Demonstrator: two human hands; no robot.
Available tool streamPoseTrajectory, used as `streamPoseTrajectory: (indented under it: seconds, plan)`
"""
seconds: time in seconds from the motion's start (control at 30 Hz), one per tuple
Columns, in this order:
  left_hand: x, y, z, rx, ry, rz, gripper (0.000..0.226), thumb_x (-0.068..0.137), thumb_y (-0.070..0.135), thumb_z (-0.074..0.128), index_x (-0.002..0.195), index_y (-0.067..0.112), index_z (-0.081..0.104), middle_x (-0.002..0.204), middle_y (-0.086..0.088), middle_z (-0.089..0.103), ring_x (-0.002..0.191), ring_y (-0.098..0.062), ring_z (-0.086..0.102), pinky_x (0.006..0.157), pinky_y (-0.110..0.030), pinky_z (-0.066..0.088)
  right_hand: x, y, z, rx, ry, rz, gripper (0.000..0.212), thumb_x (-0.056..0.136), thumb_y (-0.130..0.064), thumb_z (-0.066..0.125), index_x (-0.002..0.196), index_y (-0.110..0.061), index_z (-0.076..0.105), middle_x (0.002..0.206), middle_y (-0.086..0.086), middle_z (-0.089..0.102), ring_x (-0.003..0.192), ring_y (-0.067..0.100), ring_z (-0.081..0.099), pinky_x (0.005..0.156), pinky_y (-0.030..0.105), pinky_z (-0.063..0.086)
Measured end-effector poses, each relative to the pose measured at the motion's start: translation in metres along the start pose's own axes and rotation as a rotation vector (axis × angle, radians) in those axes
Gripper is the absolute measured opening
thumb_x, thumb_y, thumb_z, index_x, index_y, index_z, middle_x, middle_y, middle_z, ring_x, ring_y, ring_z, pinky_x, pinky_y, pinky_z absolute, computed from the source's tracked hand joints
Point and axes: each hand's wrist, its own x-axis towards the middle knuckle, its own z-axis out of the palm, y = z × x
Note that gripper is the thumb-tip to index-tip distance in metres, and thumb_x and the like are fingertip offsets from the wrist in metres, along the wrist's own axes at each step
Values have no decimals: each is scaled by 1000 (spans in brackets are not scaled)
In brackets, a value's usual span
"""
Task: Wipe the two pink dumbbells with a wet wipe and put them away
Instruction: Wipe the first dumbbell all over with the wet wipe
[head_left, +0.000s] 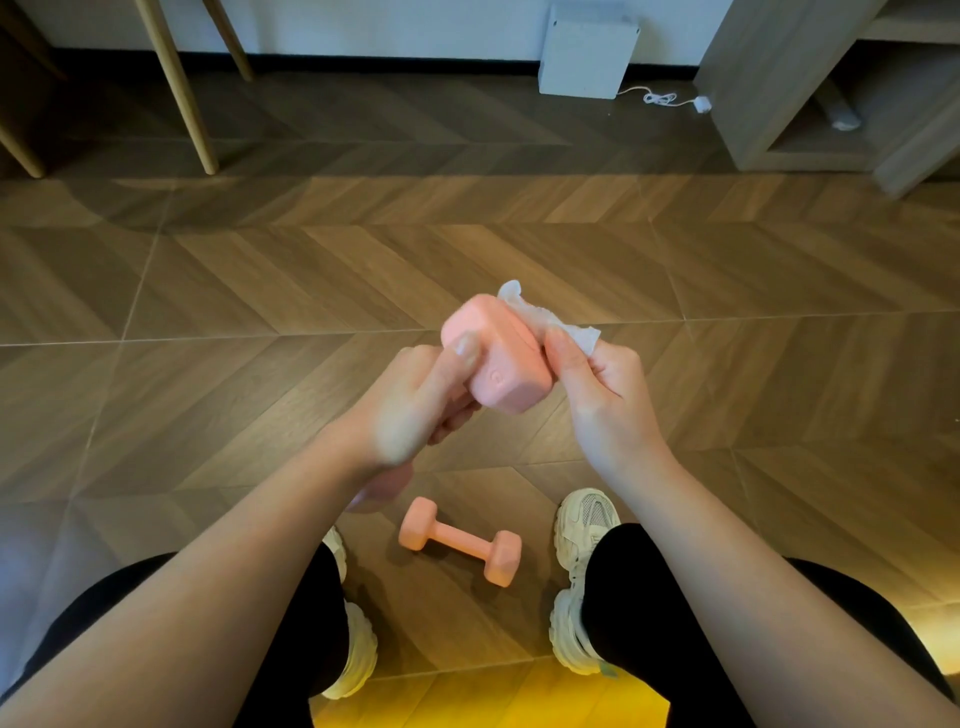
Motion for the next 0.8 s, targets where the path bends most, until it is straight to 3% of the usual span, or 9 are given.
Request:
streamPoseTrajectory:
  seconds: [0.13, 0.23, 0.33, 0.43, 0.57, 0.6, 0.67, 0.73, 0.8]
  plan:
    - [-1, 2, 3, 135, -70, -31, 62, 77, 76, 37, 42, 25, 35, 43, 9, 31, 49, -16, 27, 52, -29, 24, -2, 1, 2, -19, 18, 39, 31, 100, -30, 43, 113, -24, 70, 116, 4, 73, 106, 19, 66, 95, 44, 50]
    - [4, 3, 3, 261, -88, -58, 70, 77, 77, 28, 34, 23, 41, 36, 7, 36, 42, -11, 34, 52, -27, 29, -2, 5, 3, -37, -3, 12, 38, 101, -31, 43, 114, -11, 72, 116, 4, 73, 108, 25, 66, 94, 51, 49]
    - [7, 3, 1, 299, -63, -117, 73, 73, 81, 24, 38, 21, 45, 40, 7, 43, 41, -12, 38, 50, -24, 34, -2, 3, 5, -31, -48, -48, 38, 102, -26, 41, 123, -7, 67, 122, -5, 69, 116, 18, 64, 102, 50, 46]
    - [9, 0, 3, 187, 20, -191, 74, 69, 86, 27, 57, 16, 46, 50, 3, 44, 46, -16, 35, 46, -25, 31, -3, 1, 8, -23, -81, -111, 33, 103, -14, 39, 127, -11, 61, 131, -5, 63, 130, 12, 54, 120, 43, 27]
    - [13, -3, 3, 55, 71, -231, 80, 75, 85, 26, 75, 9, 48, 60, -1, 39, 52, -16, 30, 49, -29, 24, -2, 7, 7, -97, -77, -108, 42, 102, -28, 39, 119, -3, 68, 97, 43, 63, 100, 55, 59, 122, 34, 23]
    - [13, -3, 1, 33, 70, -234, 82, 77, 85, 23, 79, 8, 48, 63, -2, 38, 53, -16, 29, 48, -30, 24, -3, 7, 6, -111, -71, -106, 41, 102, -28, 39, 122, -6, 67, 91, 44, 61, 94, 57, 59, 121, 33, 22]
    - [13, -1, -1, 3, 81, -247, 80, 74, 88, 20, 75, 13, 48, 62, -2, 39, 52, -14, 30, 47, -29, 25, -4, 4, 5, -115, -41, -147, 34, 104, -22, 39, 130, -20, 61, 92, 15, 75, 101, 40, 67, 122, 32, 21]
    - [12, 2, -4, -35, 108, -247, 78, 69, 90, 21, 70, 17, 47, 60, 0, 40, 51, -13, 31, 47, -28, 25, -4, -1, 5, -121, -38, -191, 35, 104, -14, 38, 133, -25, 56, 117, -22, 67, 124, 14, 59, 123, 33, 17]
    - [11, 3, -5, -76, 119, -215, 80, 67, 91, 22, 69, 15, 47, 59, -1, 39, 51, -12, 32, 47, -27, 26, -4, 1, 5, -137, -39, -188, 37, 105, -12, 36, 135, -17, 56, 125, -33, 59, 134, 7, 50, 124, 33, 12]
